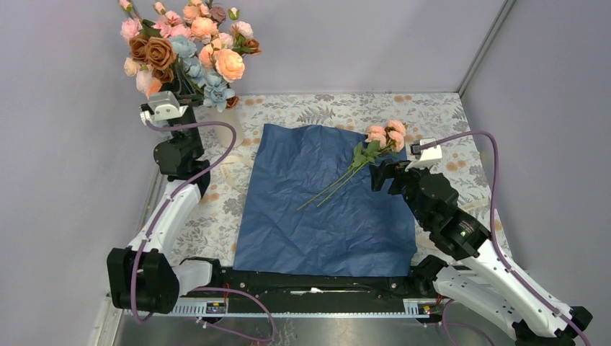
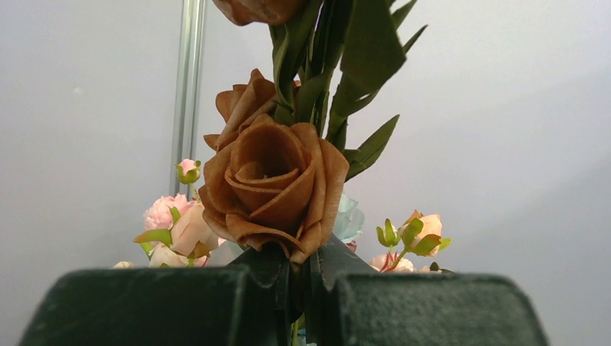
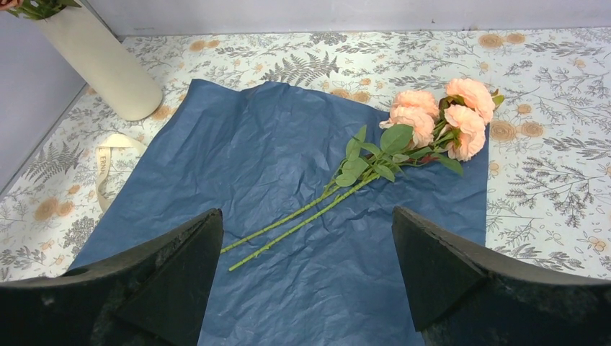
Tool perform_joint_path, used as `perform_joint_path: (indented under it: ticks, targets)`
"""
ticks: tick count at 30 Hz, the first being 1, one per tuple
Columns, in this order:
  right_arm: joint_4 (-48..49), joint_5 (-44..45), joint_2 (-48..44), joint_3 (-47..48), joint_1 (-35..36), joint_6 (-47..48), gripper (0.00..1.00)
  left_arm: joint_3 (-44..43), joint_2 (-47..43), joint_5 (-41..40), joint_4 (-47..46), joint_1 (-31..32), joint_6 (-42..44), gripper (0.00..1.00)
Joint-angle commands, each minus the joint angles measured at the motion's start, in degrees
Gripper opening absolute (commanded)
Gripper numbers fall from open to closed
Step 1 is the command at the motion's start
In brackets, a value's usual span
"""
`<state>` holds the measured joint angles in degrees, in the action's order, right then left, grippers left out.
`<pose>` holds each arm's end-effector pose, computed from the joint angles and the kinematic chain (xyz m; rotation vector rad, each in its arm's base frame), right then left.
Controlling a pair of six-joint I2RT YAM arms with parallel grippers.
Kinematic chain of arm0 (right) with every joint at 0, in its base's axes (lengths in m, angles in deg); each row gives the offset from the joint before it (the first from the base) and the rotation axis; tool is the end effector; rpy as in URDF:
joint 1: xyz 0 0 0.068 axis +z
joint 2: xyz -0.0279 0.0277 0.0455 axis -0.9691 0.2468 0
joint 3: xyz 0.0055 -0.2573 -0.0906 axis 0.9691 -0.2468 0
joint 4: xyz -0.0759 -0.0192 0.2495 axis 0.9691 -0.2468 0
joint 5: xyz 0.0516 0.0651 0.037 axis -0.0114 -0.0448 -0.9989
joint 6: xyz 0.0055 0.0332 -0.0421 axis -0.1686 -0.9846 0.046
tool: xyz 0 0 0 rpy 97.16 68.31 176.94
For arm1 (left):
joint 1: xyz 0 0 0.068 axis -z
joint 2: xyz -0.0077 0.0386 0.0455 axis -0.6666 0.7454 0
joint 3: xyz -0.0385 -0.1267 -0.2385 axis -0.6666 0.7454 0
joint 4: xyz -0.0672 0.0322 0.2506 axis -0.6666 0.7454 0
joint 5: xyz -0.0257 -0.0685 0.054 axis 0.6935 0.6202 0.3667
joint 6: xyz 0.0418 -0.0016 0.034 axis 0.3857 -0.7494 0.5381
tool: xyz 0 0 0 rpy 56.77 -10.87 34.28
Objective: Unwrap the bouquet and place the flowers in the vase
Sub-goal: Insert the fake flower into the vase.
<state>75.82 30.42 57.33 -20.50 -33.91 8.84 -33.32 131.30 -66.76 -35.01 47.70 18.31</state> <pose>0.1233 0.0894 0.3538 -0.0783 1.6537 0.3503 0.2392 -0.0172 0.4311 -0.1296 0.7373 0.0691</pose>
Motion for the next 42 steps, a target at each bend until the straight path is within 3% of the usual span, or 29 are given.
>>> perform_joint_path:
  ticks: [1,17,42]
  targets:
    - [0.68,-0.62,0.02,1.98,-0.65,-0.88,0.93,1.01,1.03,-1.13,-8.11,-0.45,1.95,0.0]
    - [0.75,-0.53,0.9,2.32,-0.94,-2.51,0.91,4.03,7.15,0.27,-17.9,-0.44,4.14,0.0]
    - [1.82,-2.73,6.17,4.71,-1.41,-3.36,0.9,1.9,6.47,2.61,-19.77,-0.88,3.77,0.0]
